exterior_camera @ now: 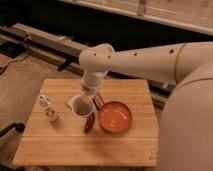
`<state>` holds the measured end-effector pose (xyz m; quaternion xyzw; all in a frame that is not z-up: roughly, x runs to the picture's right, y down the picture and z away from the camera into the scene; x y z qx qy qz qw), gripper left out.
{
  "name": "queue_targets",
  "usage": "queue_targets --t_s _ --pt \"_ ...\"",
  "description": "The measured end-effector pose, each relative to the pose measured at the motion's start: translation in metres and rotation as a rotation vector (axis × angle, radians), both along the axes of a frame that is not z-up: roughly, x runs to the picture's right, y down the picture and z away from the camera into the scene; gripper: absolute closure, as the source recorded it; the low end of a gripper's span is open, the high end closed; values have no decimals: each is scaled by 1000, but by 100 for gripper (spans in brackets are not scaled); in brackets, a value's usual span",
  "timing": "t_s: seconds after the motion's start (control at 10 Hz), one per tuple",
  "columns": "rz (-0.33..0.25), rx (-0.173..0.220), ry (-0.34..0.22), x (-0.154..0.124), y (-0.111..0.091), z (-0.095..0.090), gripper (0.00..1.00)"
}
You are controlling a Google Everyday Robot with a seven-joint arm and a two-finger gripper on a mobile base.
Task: Pick up the ceramic cup
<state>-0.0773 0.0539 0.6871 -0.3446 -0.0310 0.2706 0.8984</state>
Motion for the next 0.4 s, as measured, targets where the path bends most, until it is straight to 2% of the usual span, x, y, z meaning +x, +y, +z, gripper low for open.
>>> queue_targets --t_s 0.4 --pt "-4 0 -4 -3 1 0 100"
